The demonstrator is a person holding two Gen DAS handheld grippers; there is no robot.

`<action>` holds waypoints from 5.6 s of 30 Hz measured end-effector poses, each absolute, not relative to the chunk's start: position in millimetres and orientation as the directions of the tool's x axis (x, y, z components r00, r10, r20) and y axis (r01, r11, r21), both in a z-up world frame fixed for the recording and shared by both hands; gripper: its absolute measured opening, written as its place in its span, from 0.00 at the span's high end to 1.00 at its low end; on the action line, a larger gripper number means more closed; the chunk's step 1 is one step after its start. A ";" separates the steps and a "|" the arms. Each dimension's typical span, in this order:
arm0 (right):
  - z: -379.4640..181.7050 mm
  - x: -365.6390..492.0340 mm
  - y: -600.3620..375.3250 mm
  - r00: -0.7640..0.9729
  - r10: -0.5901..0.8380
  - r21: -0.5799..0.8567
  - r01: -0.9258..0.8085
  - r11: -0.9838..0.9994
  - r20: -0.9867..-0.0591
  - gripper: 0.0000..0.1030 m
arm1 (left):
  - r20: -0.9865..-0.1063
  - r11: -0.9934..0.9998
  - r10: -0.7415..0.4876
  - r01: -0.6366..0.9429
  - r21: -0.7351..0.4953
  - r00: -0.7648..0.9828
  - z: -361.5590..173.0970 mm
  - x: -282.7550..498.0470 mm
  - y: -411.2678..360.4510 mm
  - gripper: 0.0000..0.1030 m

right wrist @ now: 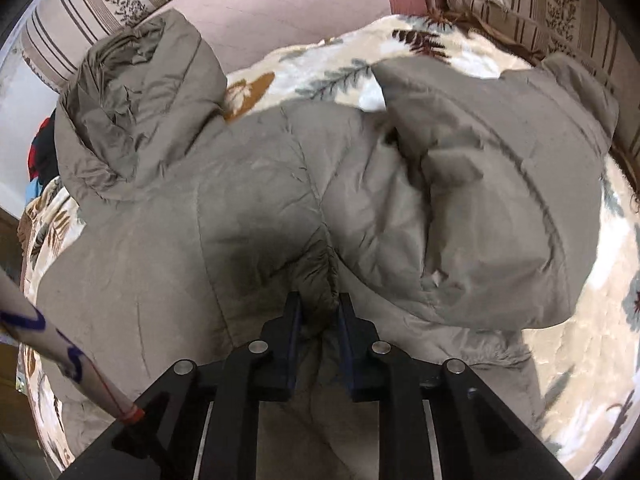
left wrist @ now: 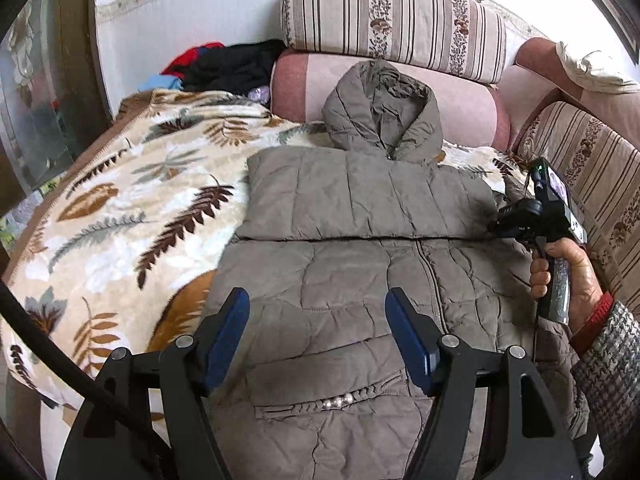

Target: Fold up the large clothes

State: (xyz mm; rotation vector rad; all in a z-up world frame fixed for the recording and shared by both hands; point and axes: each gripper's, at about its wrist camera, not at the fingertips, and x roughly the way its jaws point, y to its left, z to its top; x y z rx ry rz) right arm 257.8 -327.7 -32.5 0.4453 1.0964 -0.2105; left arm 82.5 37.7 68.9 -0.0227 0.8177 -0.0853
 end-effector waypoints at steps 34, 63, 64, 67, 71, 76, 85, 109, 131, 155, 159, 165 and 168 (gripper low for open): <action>-37.5 239.6 -668.8 0.420 -0.326 0.101 0.729 0.677 -0.847 0.84 | -0.832 0.997 0.009 0.056 0.048 0.555 33.4 127.6 -32.4 0.17; 195.7 224.7 -374.9 0.763 -0.218 0.071 0.326 0.943 -0.609 0.92 | -0.766 0.998 -0.057 0.007 -0.067 0.640 50.3 64.9 39.4 0.17; 193.4 228.6 -352.9 0.768 -0.173 0.082 0.282 0.956 -0.616 0.92 | -0.763 0.998 -0.052 -0.001 -0.068 0.644 50.4 63.6 44.1 0.17; 175.5 245.1 -273.5 0.763 -0.038 0.092 0.127 0.988 -0.645 0.92 | -0.752 0.997 -0.037 -0.024 -0.070 0.659 50.5 59.1 58.8 0.17; 138.1 260.5 -185.7 0.719 0.100 0.094 -0.048 0.994 -0.688 0.92 | -0.739 0.996 -0.022 -0.051 -0.076 0.673 49.8 55.2 77.8 0.17; 81.2 272.4 -77.9 0.615 0.197 0.085 -0.207 0.975 -0.764 0.92 | -0.740 0.991 -0.018 -0.084 -0.100 0.673 42.5 54.4 100.1 0.17; -11.7 290.9 -7.3 0.506 0.124 -0.038 -0.297 0.954 -0.853 0.90 | -0.764 0.978 -0.024 -0.144 -0.152 0.644 23.7 59.5 130.5 0.17; -22.3 334.1 -55.8 0.418 0.185 0.156 -0.105 0.982 -0.889 0.50 | -0.787 0.985 0.001 -0.137 -0.106 0.617 21.8 66.8 112.2 0.17; 32.9 177.3 -274.2 0.557 0.142 0.192 0.032 0.981 -0.819 0.14 | -0.844 0.983 -0.099 -0.080 -0.165 0.528 6.0 106.5 132.5 0.17; -66.5 286.2 -378.8 0.464 0.378 0.517 0.218 0.828 -0.801 0.33 | -0.800 0.857 -0.499 0.050 -0.513 0.333 -63.1 350.8 99.4 0.12; -49.2 302.4 -363.4 0.475 0.319 0.450 0.191 0.873 -0.820 0.63 | -0.833 0.897 -0.428 0.048 -0.440 0.352 -49.7 362.6 85.9 0.35; -37.7 353.7 -363.7 0.496 0.271 0.420 0.216 0.881 -0.825 0.69 | -0.847 0.912 -0.395 0.036 -0.410 0.355 -42.0 417.0 80.7 0.39; -39.1 382.0 -362.4 0.497 0.249 0.404 0.234 0.884 -0.831 0.69 | -0.855 0.921 -0.371 0.024 -0.390 0.362 -40.9 441.2 75.3 0.37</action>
